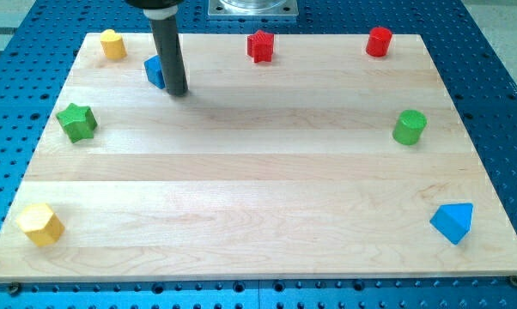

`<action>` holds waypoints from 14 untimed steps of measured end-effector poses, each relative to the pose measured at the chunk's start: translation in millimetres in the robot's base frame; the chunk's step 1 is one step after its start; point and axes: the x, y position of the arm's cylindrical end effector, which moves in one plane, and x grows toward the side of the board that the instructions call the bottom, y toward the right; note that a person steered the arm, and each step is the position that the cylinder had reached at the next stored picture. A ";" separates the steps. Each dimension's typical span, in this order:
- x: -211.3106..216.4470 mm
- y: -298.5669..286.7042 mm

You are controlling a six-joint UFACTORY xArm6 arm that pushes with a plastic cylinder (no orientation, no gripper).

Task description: Push the heart diagonal to the triangle

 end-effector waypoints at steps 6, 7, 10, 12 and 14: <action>-121.4 13.8; -122.3 23.3; 17.8 134.9; 30.2 194.1; 7.9 186.9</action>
